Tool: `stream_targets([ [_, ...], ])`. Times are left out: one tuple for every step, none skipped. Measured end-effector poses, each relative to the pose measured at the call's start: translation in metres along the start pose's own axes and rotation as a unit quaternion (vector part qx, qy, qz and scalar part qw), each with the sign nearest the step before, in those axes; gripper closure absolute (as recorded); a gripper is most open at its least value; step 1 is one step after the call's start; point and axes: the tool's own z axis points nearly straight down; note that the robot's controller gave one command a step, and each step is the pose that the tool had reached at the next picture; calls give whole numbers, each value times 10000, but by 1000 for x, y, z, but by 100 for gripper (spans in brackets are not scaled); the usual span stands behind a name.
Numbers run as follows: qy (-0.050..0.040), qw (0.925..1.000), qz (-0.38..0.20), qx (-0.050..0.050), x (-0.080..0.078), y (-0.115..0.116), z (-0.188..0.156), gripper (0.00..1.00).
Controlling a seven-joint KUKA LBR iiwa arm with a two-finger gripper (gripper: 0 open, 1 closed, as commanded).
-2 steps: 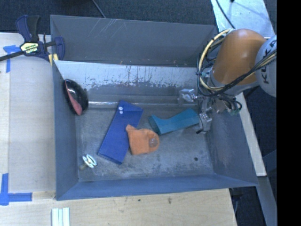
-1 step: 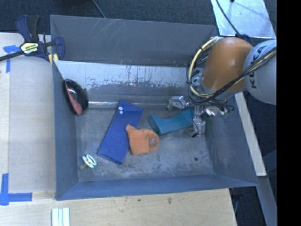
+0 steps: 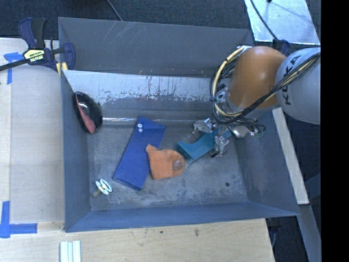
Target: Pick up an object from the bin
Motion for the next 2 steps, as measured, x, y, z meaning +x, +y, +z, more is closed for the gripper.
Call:
stream_targets([
  [0,10000,-1,0,0,0,0,100],
  [1,10000,-2,-5,1,1,-4,100],
])
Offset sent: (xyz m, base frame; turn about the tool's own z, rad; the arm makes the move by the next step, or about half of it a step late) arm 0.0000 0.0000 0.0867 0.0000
